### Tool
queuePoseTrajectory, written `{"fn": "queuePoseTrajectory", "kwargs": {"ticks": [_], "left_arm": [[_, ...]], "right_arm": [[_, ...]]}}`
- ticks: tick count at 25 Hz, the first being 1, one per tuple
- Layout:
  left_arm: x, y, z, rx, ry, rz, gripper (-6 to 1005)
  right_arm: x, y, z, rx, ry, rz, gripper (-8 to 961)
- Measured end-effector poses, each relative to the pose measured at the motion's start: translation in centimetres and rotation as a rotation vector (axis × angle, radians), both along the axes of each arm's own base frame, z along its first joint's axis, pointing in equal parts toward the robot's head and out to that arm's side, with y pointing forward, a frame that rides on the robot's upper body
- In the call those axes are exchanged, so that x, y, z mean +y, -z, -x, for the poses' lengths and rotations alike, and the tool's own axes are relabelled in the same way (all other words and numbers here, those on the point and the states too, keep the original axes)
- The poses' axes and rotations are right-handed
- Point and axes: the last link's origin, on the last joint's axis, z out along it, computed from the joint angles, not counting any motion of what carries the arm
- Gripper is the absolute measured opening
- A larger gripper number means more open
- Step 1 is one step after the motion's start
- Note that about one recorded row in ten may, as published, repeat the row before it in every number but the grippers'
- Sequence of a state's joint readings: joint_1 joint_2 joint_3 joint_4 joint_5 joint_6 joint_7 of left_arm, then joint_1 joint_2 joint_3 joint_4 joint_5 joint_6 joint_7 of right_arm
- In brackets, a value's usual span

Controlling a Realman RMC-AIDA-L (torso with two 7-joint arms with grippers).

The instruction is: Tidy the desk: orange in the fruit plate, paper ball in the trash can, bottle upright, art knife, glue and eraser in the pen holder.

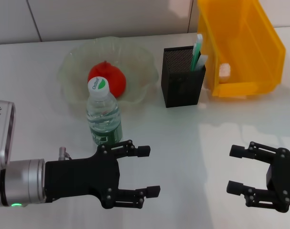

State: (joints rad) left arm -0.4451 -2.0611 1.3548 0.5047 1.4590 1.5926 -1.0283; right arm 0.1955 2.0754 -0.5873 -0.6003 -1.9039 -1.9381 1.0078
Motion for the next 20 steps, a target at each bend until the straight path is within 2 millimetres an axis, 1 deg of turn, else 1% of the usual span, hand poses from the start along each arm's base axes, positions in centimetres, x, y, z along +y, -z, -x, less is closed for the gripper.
{"fn": "queuePoseTrajectory", "kwargs": {"ticks": [5,13,20], "left_arm": [[-0.2,-0.3,0.0,0.005,0.004,0.029,847],[-0.5,-1.4,1.3,0.004,-0.030,0.013,847],[-0.6,-1.8,1.5,0.000,-0.027,0.019,847]], "right_arm": [[0.5,0.5,0.4,0.000,-0.015,0.019,780],[1.9,0.9,1.0,-0.009,-0.033,0.028,780],[3.0,1.6,1.4,-0.027,-0.032,0.045,780]]}}
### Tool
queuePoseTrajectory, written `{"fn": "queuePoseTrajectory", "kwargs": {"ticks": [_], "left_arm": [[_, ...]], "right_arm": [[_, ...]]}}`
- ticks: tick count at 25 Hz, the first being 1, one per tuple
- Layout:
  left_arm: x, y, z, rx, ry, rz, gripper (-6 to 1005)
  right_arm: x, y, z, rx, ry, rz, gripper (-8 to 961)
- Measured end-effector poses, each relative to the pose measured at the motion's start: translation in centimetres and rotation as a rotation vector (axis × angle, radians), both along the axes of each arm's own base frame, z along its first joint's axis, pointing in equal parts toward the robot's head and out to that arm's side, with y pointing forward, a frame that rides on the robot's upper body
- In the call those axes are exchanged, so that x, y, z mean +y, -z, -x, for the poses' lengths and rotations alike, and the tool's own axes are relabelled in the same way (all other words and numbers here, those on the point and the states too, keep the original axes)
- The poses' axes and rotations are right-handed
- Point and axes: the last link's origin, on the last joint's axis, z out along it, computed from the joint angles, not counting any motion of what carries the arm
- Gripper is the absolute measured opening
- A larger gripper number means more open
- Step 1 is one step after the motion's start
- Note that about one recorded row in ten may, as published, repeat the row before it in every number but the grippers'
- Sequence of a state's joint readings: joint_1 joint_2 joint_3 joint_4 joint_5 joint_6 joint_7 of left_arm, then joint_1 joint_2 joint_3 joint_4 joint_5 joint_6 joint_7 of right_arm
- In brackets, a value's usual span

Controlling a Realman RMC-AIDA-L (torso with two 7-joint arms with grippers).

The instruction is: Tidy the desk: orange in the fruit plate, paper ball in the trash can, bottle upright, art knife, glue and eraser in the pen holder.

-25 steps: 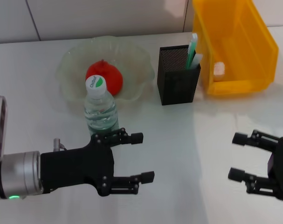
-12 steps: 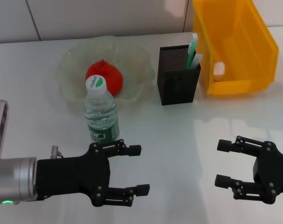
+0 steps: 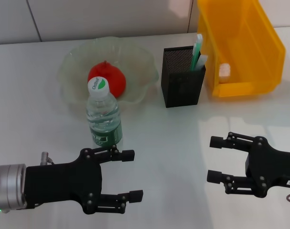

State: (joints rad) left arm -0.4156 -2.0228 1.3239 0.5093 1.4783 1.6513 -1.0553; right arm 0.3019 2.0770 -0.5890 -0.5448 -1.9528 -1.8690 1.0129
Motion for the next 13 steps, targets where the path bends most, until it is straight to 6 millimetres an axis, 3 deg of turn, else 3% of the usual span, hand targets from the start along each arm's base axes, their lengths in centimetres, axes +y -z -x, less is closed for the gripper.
{"fn": "queuePoseTrajectory", "kwargs": {"ticks": [13], "left_arm": [[0.01,-0.10,0.05,0.001,-0.005,0.005,847]], "right_arm": [[0.24,0.18,0.05,-0.006,0.002,0.005,780]]}}
